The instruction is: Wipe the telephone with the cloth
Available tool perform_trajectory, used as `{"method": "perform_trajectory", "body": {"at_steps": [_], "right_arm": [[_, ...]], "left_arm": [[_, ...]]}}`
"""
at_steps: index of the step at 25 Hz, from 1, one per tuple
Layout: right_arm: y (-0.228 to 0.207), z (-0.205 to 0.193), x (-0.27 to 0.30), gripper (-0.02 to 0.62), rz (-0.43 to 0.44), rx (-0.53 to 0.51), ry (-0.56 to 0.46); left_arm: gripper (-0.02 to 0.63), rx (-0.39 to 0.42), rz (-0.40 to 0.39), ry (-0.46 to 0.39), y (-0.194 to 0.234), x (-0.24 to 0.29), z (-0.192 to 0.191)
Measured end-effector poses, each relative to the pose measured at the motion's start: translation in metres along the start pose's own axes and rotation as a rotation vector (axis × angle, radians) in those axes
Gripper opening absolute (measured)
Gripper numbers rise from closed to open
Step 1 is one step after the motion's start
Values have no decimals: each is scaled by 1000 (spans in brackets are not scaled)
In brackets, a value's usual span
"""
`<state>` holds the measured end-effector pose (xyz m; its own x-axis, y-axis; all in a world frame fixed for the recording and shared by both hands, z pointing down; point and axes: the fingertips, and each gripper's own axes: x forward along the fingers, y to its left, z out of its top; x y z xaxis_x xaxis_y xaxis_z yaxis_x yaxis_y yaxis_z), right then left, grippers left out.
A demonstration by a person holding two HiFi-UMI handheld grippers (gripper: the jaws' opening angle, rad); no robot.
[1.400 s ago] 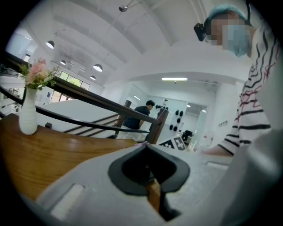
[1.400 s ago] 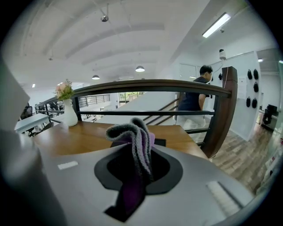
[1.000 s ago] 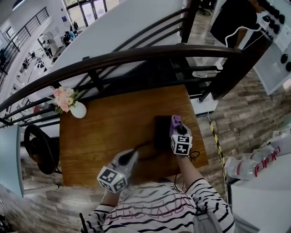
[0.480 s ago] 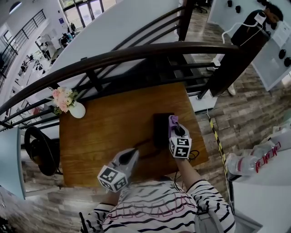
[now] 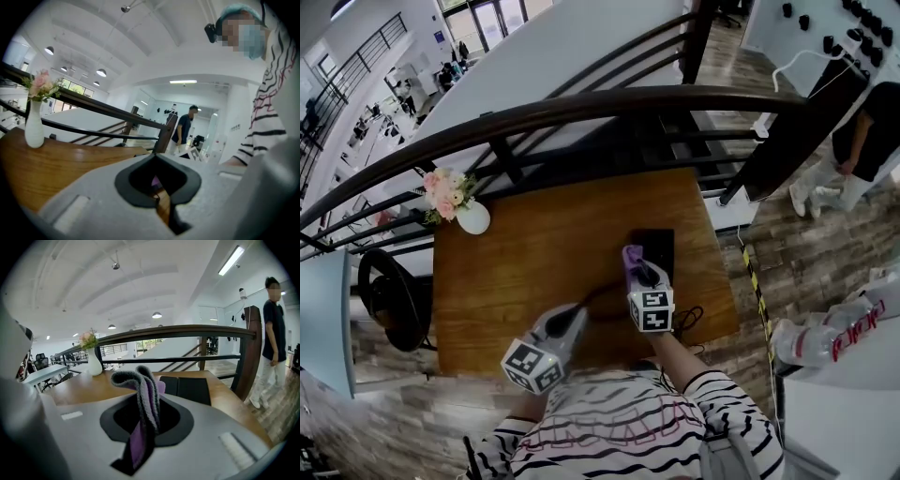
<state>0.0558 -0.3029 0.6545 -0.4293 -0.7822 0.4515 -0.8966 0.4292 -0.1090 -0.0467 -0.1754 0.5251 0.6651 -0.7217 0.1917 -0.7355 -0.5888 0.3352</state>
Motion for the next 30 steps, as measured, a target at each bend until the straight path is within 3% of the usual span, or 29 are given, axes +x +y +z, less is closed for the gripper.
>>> {"method": "perform_trajectory", "body": {"at_steps": [8,20,30], "right_arm": [[-4,-6,17,51,-24,-37,34],[-89,-27,-22,51,-201,43,51],[-132,-39,-44,51,-302,96,74]], "left_arm": [[-2,-4,37,-2,12,-10,1],[-2,-3,-71,16,-11,27,-4],[-2,-3,-98,23,-18,38,-4]]}}
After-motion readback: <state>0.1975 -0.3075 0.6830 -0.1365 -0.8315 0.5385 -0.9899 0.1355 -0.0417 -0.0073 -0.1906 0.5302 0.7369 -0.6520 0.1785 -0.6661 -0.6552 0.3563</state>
